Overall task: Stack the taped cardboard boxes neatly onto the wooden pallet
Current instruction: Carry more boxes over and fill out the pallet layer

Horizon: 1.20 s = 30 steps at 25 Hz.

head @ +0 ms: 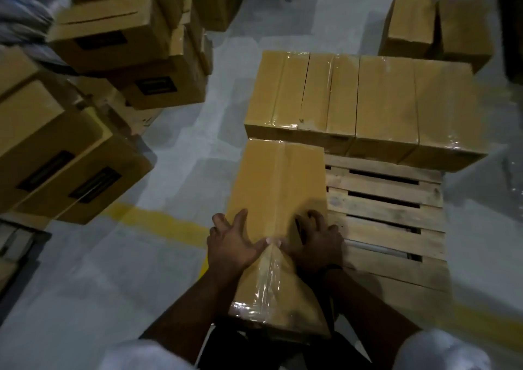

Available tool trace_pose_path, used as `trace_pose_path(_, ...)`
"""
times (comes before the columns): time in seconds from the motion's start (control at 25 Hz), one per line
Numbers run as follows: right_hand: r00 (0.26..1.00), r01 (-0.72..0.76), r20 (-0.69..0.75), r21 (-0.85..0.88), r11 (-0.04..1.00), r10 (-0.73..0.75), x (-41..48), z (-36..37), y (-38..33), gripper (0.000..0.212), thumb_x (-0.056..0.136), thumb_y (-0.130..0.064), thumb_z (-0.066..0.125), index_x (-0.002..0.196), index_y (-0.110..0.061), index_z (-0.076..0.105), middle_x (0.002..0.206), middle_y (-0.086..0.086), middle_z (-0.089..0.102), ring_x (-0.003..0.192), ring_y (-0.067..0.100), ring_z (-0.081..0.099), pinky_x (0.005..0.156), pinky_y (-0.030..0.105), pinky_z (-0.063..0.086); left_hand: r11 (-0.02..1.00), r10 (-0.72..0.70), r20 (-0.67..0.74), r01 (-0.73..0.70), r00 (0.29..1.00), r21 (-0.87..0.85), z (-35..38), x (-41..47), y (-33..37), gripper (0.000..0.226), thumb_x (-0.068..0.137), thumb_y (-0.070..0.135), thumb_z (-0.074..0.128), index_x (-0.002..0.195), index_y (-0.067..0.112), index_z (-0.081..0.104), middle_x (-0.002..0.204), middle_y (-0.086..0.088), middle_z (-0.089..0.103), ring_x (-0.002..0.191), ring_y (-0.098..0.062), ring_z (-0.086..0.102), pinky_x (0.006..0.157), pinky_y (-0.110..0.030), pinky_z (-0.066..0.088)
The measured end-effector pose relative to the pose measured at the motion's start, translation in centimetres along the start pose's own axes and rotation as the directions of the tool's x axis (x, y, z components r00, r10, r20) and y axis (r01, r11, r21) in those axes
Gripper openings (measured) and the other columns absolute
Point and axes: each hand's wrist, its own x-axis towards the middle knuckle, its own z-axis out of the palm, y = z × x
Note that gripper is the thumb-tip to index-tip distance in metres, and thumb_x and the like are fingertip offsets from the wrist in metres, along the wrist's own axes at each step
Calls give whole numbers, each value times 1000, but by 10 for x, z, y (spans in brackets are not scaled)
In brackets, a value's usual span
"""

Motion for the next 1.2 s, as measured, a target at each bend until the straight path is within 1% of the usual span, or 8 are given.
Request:
trace_pose_path(0.12, 1000, 2, 18, -1, 1000, -2, 46, 33, -2, 86, 68, -92, 44, 138, -41, 48, 156, 0, 31, 111, 36, 47, 89, 43, 43, 999, 16, 11, -16, 1000, -43, 25, 48, -18, 98, 69, 88, 59, 152, 42, 34, 137, -7, 22, 126, -43, 49, 106, -49, 46)
trace_pose_path(0.28, 999, 22, 23, -19, 1000, -22, 111, 102, -10, 90, 69, -88, 46, 145, -40, 42, 159, 6, 26, 111, 40, 47, 90, 45, 47, 987, 58, 89, -44, 994, -153, 77, 127, -67, 93, 76, 82, 62, 154, 46, 28, 149, -6, 13, 138, -42, 35, 109, -52, 44)
trace_pose_path(0.52, 997, -57, -47, 16, 998, 57, 213, 225, -35, 80, 77, -86, 48, 143, -43, 39, 158, -1, 22, 130, 37, 32, 103, 51, 41, 960, 188, 65, -169, 980, -223, 157, 266, -139, 91, 79, 59, 78, 156, 42, 31, 160, -2, 0, 147, -37, 21, 116, -47, 40)
trace_pose_path(0.64, 993, -110, 45, 58, 992, 108, 255, 268, -33, 83, 74, -84, 55, 144, -45, 35, 160, -3, 13, 136, 37, 28, 107, 54, 40, 955, 237, 163, -198, 958, -222, 191, 315, -166, 92, 81, 58, 76, 156, 43, 26, 161, -2, -6, 149, -39, 17, 116, -49, 40)
trace_pose_path(0.72, 977, -182, 125, 95, 979, 170, 271, 284, -31, 89, 70, -80, 64, 146, -46, 32, 162, -4, 4, 139, 41, 24, 109, 57, 39, 949, 290, 250, -243, 924, -202, 205, 331, -179, 92, 84, 54, 76, 158, 44, 22, 160, -2, -9, 149, -42, 16, 115, -50, 40)
trace_pose_path(0.88, 957, -221, 188, -30, 975, 223, 269, 296, -41, 101, 72, -72, 70, 152, -46, 15, 163, -3, -10, 146, 45, 8, 109, 62, 38, 951, 308, 296, -280, 904, -133, 211, 335, -189, 98, 86, 48, 78, 160, 46, 13, 162, -4, -16, 146, -46, 22, 112, -52, 42)
trace_pose_path(1.04, 956, -188, 216, -62, 980, 197, 229, 300, -50, 103, 76, -70, 68, 154, -44, 6, 164, -3, -17, 148, 46, -5, 110, 62, 37, 938, 289, 409, -342, 866, 62, 194, 311, -194, 102, 90, 49, 73, 162, 41, 1, 160, -13, -34, 145, -45, 28, 112, -46, 42)
trace_pose_path(1.2, 953, -118, 267, -118, 986, 146, 176, 315, -49, 109, 73, -77, 63, 154, -45, -3, 164, 2, -20, 148, 46, -13, 113, 60, 33, 903, 302, 488, -410, 819, 128, 193, 281, -218, 120, 81, 45, 82, 161, 44, -7, 161, -15, -38, 136, -41, 45, 101, -42, 51)
